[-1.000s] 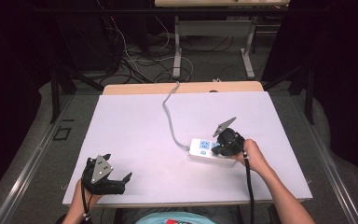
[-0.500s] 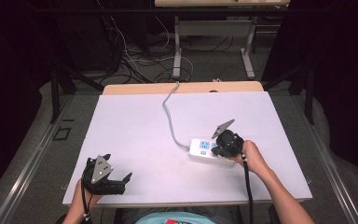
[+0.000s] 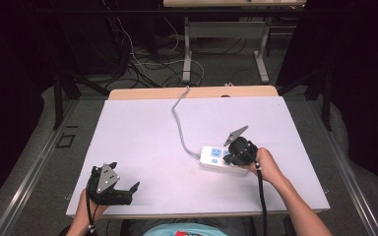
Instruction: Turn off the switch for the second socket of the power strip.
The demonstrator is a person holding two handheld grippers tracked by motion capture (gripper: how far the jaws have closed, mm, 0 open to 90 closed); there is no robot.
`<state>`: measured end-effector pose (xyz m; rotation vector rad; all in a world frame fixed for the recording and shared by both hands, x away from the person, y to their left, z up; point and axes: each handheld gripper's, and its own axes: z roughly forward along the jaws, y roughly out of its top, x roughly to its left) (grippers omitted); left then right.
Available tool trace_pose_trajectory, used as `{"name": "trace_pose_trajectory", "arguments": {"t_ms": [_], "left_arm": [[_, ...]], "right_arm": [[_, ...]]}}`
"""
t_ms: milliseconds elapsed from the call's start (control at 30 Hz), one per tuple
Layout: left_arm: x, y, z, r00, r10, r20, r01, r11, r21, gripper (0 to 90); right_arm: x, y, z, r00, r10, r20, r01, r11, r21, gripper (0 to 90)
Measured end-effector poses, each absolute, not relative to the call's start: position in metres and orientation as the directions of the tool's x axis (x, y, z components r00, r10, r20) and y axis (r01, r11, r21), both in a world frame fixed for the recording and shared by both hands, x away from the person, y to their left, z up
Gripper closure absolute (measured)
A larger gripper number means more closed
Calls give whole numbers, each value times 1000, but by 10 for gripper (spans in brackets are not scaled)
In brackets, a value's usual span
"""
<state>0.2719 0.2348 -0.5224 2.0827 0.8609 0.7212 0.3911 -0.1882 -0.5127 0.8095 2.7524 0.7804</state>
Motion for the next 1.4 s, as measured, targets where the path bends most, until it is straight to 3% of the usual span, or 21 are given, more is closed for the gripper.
{"name": "trace_pose_trajectory", "arguments": {"t_ms": [1400], "left_arm": [[272, 235, -522, 613, 763, 204, 340, -488, 804, 17]], "right_arm": [[391, -185, -513, -840, 541, -34, 448, 729, 517, 900]]}}
